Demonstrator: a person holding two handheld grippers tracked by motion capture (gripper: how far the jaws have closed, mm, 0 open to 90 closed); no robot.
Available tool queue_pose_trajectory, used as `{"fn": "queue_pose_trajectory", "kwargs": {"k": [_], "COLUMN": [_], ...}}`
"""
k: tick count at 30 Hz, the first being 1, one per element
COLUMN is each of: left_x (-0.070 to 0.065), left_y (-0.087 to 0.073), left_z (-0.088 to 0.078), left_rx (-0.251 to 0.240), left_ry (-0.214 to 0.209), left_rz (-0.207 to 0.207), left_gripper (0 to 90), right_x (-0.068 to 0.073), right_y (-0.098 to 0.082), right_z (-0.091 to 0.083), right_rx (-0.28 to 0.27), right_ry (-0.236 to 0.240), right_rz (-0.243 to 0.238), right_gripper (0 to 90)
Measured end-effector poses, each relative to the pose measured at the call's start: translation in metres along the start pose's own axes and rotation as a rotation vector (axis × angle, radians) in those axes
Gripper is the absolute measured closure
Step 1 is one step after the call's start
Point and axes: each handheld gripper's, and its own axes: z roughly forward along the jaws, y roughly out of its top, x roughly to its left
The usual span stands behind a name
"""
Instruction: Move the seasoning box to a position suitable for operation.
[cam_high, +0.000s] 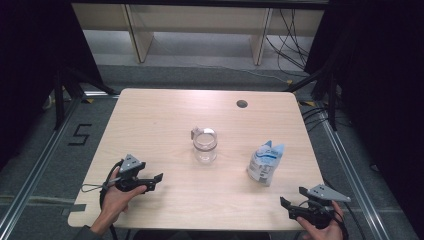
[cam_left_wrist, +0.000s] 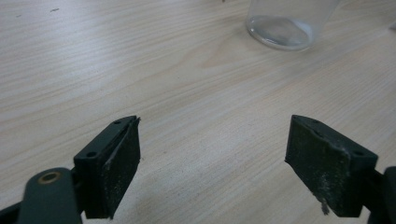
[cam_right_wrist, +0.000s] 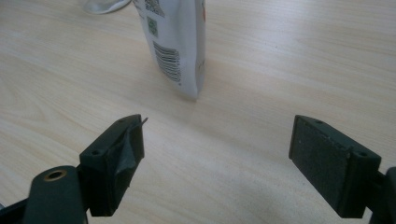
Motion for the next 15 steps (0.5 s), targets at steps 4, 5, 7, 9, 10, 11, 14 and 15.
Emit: {"fn": "queue_pose_trajectory", "kwargs": {"k": [4,5,7,9,10,11,14,15], "left_x": [0.001,0.001,0.001,0.003,0.003,0.003,0.006,0.007], "left_y": [0.002,0.002,0.003,0.006,0.008,0.008,0.016,0.018], "left_z": [0.001,0.001,0.004,0.006,0.007,0.007,0.009,0.009], "left_rx": [0.002,0.002,-0.016,-0.018,-0.032,-0.032,-0.048,-0.053], "left_ry": [0.008,0.008,0.008,0.017,0.013,0.013,0.025,0.028], "left_rz": [0.008,0.008,-0.014,-0.003,-0.017,-0.017,-0.007,-0.015], "left_gripper": [21.8,22.9,23.4,27.1,27.4,28.3,31.1,32.2], "right_x": [-0.004,-0.004,-0.001,-0.005,-0.005,-0.005,-0.007,-0.007], "right_y": [0.000,0.000,0.000,0.000,0.000,0.001,0.001,0.001], "right_z": [0.001,0.001,0.000,0.002,0.002,0.001,0.001,0.001], "right_rx": [-0.005,-0.005,0.006,-0.006,-0.006,0.005,-0.002,-0.004], "right_ry": [-0.001,-0.003,-0.008,-0.007,-0.005,0.002,-0.001,-0.001], "right_rz": [-0.022,-0.016,0.019,-0.014,-0.015,-0.011,-0.007,-0.008], "right_gripper": [19.8,19.8,19.8,19.9,20.0,20.1,20.2,20.3]}}
